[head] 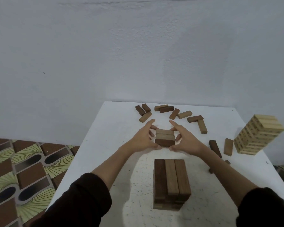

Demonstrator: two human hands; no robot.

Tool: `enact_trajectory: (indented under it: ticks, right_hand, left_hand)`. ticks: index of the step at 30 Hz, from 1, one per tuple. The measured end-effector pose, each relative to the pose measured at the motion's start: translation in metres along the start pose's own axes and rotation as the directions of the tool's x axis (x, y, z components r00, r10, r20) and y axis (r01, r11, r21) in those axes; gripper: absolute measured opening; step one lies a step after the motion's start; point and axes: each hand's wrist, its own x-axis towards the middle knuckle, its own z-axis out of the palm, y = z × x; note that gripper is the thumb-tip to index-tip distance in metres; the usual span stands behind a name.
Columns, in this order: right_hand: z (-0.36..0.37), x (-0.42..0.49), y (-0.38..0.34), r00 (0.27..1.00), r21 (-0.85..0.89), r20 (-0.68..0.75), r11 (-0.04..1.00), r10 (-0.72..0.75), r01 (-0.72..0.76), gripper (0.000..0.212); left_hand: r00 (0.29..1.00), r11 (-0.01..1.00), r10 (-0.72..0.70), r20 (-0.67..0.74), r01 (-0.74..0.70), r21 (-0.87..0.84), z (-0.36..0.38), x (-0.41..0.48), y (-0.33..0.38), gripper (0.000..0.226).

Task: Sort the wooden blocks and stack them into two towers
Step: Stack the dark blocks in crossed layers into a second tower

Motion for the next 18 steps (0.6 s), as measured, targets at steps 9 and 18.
enact_trajectory:
  ticks: [9, 18]
  right_hand:
    - [-0.042, -0.049, -0.055, 0.975, 0.294, -0.179, 0.939, -0.132, 0.181, 0.096]
    - [-0.03, -0.114, -0.078, 0.955, 0.345, -0.169, 0.893, -0.243, 0.288, 0.097]
  left_hand:
    - [0.975, 0.951, 0.165, -0.148, -0.197, -0.239, -0.029, -0.044, 0.058, 0.1]
    - [0.96, 0.933, 0.238, -0.149, -0.269, -0.239, -0.021, -0.112, 0.079, 0.099]
